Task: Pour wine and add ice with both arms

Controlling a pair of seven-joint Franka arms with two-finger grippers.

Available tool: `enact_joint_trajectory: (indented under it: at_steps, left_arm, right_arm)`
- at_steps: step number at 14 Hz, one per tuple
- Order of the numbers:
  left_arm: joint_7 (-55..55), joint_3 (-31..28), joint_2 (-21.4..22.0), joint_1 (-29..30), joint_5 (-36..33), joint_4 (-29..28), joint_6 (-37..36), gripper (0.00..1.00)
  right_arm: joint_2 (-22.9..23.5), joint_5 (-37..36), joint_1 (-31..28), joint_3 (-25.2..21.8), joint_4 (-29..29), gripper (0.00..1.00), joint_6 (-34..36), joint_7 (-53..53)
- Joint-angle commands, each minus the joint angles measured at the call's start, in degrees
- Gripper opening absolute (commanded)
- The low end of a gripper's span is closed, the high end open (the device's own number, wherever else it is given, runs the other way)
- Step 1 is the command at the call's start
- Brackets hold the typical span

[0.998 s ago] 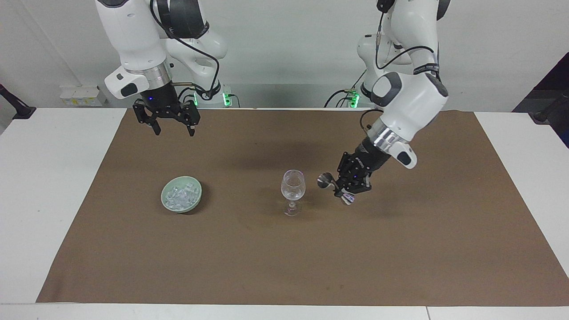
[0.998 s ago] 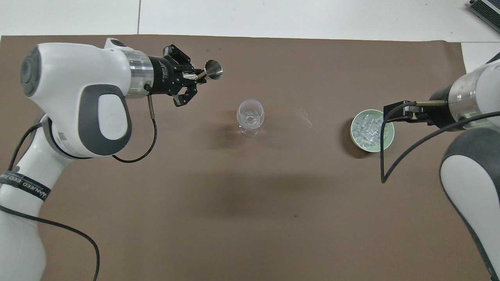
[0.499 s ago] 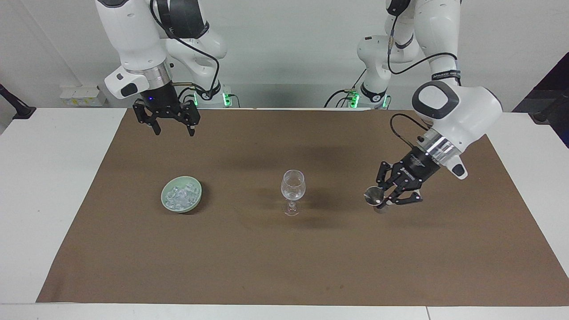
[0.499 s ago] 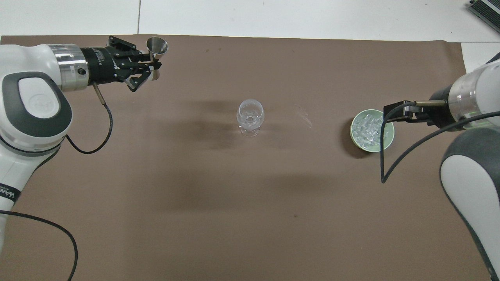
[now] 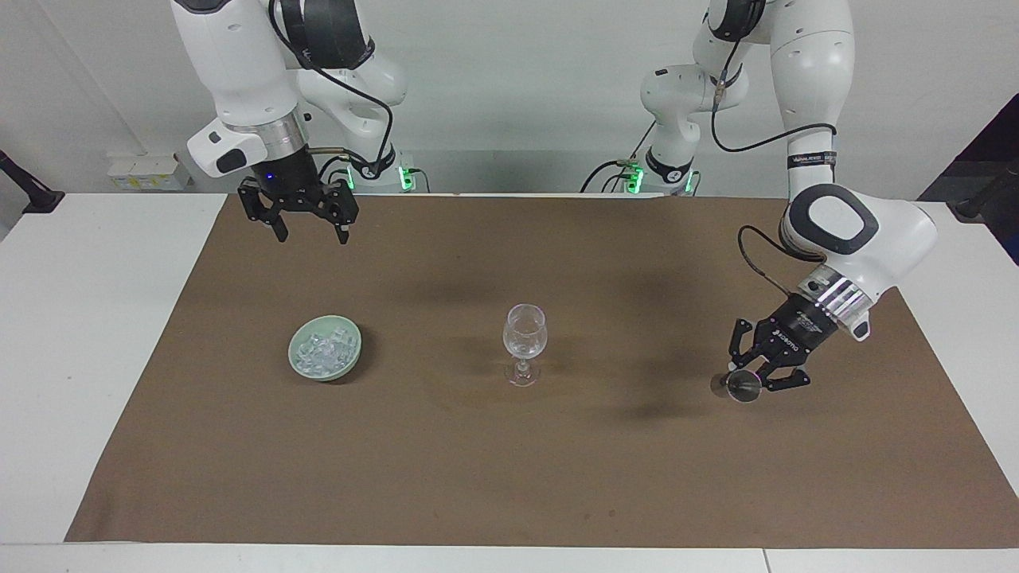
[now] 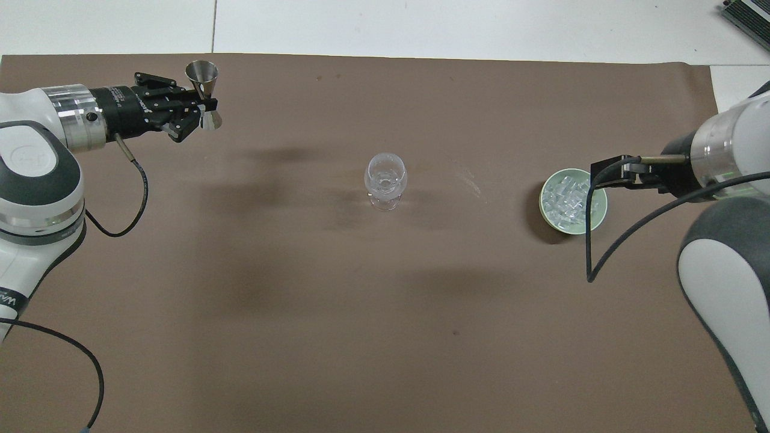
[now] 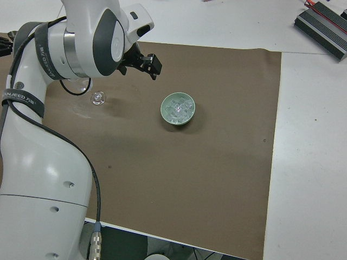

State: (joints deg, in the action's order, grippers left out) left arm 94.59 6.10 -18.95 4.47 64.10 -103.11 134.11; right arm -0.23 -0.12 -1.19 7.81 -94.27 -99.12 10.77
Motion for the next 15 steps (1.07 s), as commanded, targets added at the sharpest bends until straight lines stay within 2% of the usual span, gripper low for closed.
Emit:
enact_joint_trajectory:
  at_steps: [1,4,8,12,15]
  left_arm:
    - [-6.49,0.75,1.55,2.38,4.44,-4.54,-0.51,0.0]
    - [-18.27,0.67,3.65,4.22,9.11,-10.16,-5.23,0.0]
    - [-33.03,0.67,2.79,12.82,9.38,-14.05,-17.54,0.0]
    - [-38.05,0.67,1.11,16.17,9.9,-14.75,-21.76,0.0]
    - [-44.84,0.67,-1.35,19.34,10.17,-14.75,-25.38,0.0]
  right_arm:
    - [-0.39,1.35,-1.19,0.46,-0.03,1.0,0.24,-1.28]
    - [-0.39,1.26,-1.27,0.45,-0.03,1.0,0.24,-1.1]
    - [-0.3,1.26,-2.5,0.19,-0.47,1.0,-1.6,-1.81]
    - [1.19,0.64,-3.56,0.1,-5.73,1.0,-9.58,-4.26]
    - [4.7,0.12,-3.56,0.1,-10.65,1.0,-18.18,-4.62]
